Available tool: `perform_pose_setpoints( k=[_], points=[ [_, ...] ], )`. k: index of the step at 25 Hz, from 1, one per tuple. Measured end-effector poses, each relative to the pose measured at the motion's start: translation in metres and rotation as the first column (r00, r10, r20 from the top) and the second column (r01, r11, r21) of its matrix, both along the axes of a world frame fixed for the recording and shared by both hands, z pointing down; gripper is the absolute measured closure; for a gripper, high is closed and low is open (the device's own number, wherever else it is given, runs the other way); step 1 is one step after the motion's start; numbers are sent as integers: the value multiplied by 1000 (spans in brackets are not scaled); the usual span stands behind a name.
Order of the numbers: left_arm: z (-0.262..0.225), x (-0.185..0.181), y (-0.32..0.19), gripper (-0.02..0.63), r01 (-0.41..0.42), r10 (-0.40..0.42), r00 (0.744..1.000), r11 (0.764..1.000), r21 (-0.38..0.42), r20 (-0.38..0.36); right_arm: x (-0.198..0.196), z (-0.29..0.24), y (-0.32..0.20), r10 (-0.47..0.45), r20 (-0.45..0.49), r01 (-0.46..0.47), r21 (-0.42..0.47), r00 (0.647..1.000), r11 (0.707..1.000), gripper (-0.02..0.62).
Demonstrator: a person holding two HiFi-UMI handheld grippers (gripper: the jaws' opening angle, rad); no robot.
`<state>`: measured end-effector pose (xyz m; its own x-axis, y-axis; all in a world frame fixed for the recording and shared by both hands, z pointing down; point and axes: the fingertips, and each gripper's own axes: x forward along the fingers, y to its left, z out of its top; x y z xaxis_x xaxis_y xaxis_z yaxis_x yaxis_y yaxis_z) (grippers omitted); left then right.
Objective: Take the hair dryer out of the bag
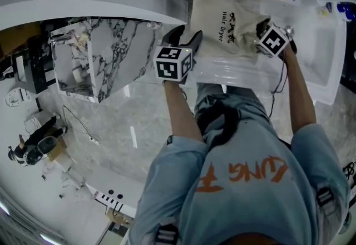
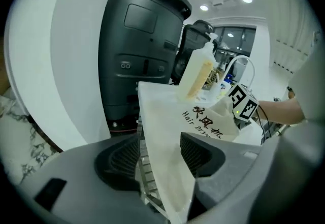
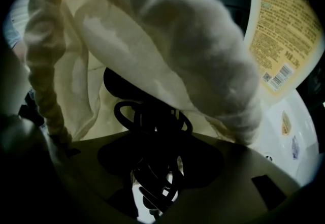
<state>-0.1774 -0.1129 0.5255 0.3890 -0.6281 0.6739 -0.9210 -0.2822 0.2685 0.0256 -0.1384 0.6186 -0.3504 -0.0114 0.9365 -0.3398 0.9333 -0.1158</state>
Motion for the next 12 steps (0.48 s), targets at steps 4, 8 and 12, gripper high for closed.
perform_pose_setpoints(
  k=[4, 8, 12],
  points=[
    [22, 4, 6, 375, 27, -29, 999, 997, -67, -21, -2, -1, 2, 1, 6, -1, 3, 1000, 1000, 373],
    [27, 6, 3, 513, 23, -21, 999, 998, -65, 33, -2, -3, 1, -1, 14, 1, 6, 1000, 1000, 373],
    [25, 5, 0, 563, 32, -30, 999, 998, -50, 37, 1, -12, 1, -8, 23, 7, 37, 1000, 999, 373]
  ],
)
